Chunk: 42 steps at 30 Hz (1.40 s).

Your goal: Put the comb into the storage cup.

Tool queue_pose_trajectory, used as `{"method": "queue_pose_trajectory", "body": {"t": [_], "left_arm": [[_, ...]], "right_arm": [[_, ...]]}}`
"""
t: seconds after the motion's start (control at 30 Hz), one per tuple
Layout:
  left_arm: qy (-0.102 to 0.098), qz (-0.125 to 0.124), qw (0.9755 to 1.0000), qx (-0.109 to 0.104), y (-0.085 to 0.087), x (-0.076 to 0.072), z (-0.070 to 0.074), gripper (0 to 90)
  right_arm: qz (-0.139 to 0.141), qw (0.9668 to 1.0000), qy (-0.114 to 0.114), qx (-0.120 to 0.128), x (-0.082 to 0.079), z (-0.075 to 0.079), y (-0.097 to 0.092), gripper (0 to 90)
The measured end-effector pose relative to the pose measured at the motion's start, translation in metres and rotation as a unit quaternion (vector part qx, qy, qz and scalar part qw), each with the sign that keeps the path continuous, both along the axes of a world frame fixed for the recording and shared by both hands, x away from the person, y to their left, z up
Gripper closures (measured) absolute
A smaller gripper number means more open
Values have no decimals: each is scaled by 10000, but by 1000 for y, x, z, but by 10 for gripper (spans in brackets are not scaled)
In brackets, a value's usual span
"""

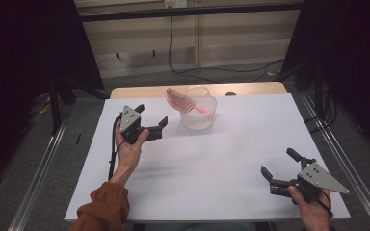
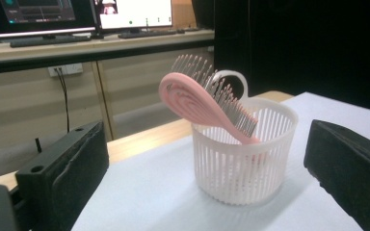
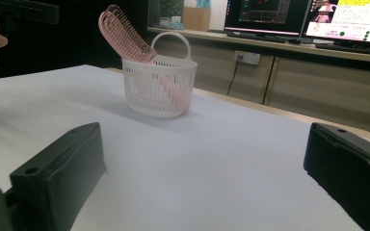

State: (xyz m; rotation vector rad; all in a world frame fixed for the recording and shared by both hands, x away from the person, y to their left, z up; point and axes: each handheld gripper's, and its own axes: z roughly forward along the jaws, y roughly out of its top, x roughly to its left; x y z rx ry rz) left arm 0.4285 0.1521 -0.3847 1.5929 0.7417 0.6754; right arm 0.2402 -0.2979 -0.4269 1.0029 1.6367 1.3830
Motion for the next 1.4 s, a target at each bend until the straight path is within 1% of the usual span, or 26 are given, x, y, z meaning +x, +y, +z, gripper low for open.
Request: {"method": "queue_pose_trajectory", "body": {"t": [0.07, 0.1, 0.13, 0.2, 0.23, 0.33, 0.43, 0.57, 0.63, 0.7, 0.77, 0.8, 0.83, 0.93, 0.97, 1.0, 1.03, 1.07, 1.13, 1.17, 1.23, 1.27, 1.33, 1.37, 1.4], "left_arm": [[26, -19, 10000, -58, 4, -2, 0, 20], [65, -5, 9999, -132, 6, -3, -1, 19], [2, 48, 10000, -54, 9, -4, -2, 18], [23, 64, 10000, -43, 11, -5, -3, 17], [80, 66, 9999, -65, 12, -5, -3, 16], [27, 135, 9999, -37, 17, -9, -5, 16], [-9, 170, 9998, -92, 21, -12, -5, 16], [-54, 191, 9998, -54, 28, -17, -8, 17], [-12, 252, 9997, -72, 32, -19, -12, 19], [-5, 305, 9995, -44, 35, -22, -14, 19], [72, 270, 9995, -111, 36, -24, -14, 19], [73, 275, 9995, -124, 38, -26, -14, 19], [57, 300, 9994, -175, 38, -28, -14, 19], [-27, 353, 9993, -114, 40, -33, -14, 19], [-15, 334, 9994, -132, 41, -34, -14, 19], [-52, 318, 9994, -157, 43, -36, -15, 20], [-46, 321, 9993, -171, 44, -37, -16, 25], [23, 366, 9992, -165, 46, -38, -18, 25], [83, 400, 9990, -162, 49, -39, -21, 25], [96, 438, 9989, -165, 50, -40, -22, 25], [89, 463, 9988, -104, 52, -42, -24, 25], [106, 512, 9986, -122, 52, -43, -25, 25], [292, 705, 9970, -126, 54, -44, -26, 25], [265, 678, 9972, -163, 54, -45, -27, 24], [210, 606, 9978, -154, 55, -47, -28, 24]], "right_arm": [[-7, 10000, 5, -9, 0, 0, 0, 0], [2, 10000, 4, -4, 0, 0, 0, 0], [-2, 10000, 0, 0, 0, 0, 0, 0], [-3, 10000, -1, -3, 0, 0, 0, 0], [-11, 10000, 2, -8, 0, 0, 0, 0], [-72, 10000, -10, -3, 0, 0, 0, 0], [-74, 10000, -12, 7, 0, 0, -1, 0], [-66, 10000, -18, 12, 0, 0, -1, 0], [-70, 10000, -10, 9, 0, 0, -1, 0], [-75, 10000, -10, 15, 0, 0, -1, 0], [-74, 10000, -17, 5, 0, 0, 0, 0], [-73, 10000, -27, -2, 0, 0, 0, 0], [-76, 10000, -15, 7, 0, 0, 0, 0], [-82, 10000, -12, 19, 1, 0, -1, 0], [-85, 10000, -10, 11, 0, 0, -1, 0], [-81, 10000, -13, 6, 1, 0, 0, 0], [-79, 10000, -15, 13, 0, 0, 0, 0], [-77, 10000, -13, 14, 0, 0, 0, 0], [-74, 10000, -13, 24, 0, 0, -1, 0], [-76, 10000, -16, 19, 0, 0, -1, 0], [-76, 10000, -14, 22, 0, 0, 0, 0], [-82, 10000, -18, 13, 0, 1, 0, 0], [-80, 10000, -24, 6, 0, 1, 0, 0], [-76, 10000, -31, 6, 0, 1, 0, 0], [-75, 10000, -29, 4, 0, 1, 0, 0]]}}
